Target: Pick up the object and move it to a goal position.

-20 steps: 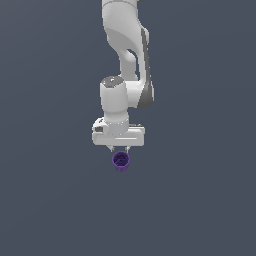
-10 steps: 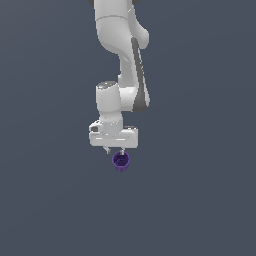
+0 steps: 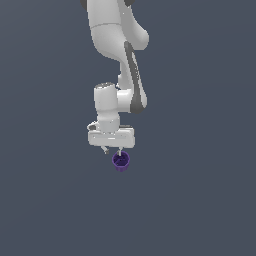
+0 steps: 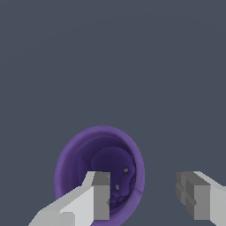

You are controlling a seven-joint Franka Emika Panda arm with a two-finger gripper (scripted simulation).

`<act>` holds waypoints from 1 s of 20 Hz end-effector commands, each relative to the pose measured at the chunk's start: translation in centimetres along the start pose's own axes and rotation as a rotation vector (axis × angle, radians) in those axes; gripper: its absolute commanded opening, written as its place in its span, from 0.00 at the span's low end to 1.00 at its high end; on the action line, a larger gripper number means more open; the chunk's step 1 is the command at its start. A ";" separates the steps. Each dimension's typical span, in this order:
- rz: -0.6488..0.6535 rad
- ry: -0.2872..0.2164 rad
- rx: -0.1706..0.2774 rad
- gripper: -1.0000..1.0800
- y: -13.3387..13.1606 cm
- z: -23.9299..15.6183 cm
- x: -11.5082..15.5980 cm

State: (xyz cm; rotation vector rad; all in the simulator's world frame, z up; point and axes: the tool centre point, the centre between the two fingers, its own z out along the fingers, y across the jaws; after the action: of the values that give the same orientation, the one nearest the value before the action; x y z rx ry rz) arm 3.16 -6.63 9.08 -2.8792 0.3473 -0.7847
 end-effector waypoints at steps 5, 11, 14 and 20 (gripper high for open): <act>0.013 0.018 0.006 0.62 0.2 0.0 -0.1; 0.012 0.016 0.005 0.62 0.2 0.7 -0.1; 0.012 0.017 0.005 0.62 0.2 1.6 -0.1; 0.012 0.018 0.005 0.62 0.2 3.0 0.0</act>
State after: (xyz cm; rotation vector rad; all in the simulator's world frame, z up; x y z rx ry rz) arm 4.43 -6.58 6.65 -2.8644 0.3635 -0.8078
